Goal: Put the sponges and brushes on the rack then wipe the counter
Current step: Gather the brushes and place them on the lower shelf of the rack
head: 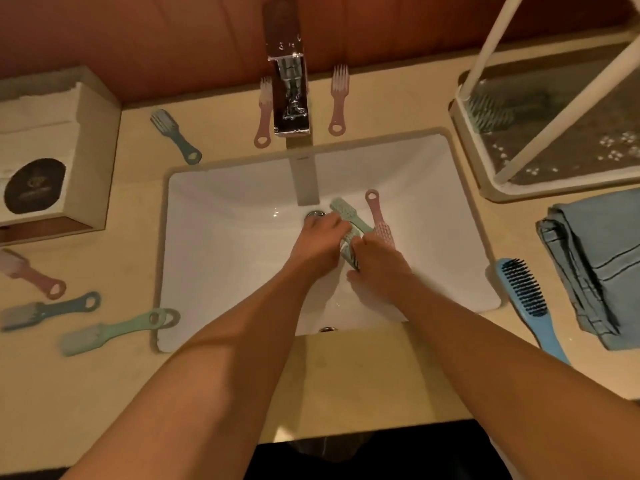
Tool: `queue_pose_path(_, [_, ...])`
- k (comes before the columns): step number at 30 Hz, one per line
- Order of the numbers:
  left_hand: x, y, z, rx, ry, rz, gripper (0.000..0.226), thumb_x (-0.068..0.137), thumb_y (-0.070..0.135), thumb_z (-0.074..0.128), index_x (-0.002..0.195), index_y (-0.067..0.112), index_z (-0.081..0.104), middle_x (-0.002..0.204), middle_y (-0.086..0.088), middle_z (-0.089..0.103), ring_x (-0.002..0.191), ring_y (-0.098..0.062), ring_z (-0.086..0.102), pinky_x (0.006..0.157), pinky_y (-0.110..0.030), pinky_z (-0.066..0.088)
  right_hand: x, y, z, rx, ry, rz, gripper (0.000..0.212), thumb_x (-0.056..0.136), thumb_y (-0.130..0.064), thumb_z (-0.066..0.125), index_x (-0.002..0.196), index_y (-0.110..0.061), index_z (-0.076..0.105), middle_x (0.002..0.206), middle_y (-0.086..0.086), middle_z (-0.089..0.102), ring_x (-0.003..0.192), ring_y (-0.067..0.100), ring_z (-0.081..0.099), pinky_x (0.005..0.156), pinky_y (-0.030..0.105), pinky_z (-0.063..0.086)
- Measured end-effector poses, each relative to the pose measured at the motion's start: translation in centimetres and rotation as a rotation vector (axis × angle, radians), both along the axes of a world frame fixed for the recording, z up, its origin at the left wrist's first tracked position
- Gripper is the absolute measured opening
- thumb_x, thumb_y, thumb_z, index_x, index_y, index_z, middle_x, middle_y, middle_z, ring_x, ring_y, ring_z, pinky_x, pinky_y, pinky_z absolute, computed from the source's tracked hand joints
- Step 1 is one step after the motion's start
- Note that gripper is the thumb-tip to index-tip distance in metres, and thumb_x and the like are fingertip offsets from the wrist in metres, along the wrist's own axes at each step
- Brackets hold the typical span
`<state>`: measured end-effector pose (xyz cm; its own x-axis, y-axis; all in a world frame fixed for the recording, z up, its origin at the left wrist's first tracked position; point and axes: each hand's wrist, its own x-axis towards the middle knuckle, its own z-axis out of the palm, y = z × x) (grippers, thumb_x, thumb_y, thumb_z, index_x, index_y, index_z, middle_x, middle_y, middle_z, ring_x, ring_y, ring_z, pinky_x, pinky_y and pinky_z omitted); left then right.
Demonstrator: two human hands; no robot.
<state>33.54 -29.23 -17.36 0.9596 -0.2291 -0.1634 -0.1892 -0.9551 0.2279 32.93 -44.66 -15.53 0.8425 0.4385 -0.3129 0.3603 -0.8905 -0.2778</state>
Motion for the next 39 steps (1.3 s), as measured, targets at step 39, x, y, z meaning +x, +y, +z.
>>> queue_pose_path(39, [-2.6,-5.9,18.1,0.226,-0.409,0.023,0.016,0.102,0.034,0.052,0.104,0.02,0.059,0.098,-0.004,0.069,0.085,-0.029,0.064,0.065,-0.034,0.035,-3.0,-9.2,16.5,0.148,-0.401,0.011,0.044,0.083,0.003,0.065,0.116,-0.021,0.049,0.115,0.005,0.049,0.1,0.028,0.052,0.079,0.039,0.041])
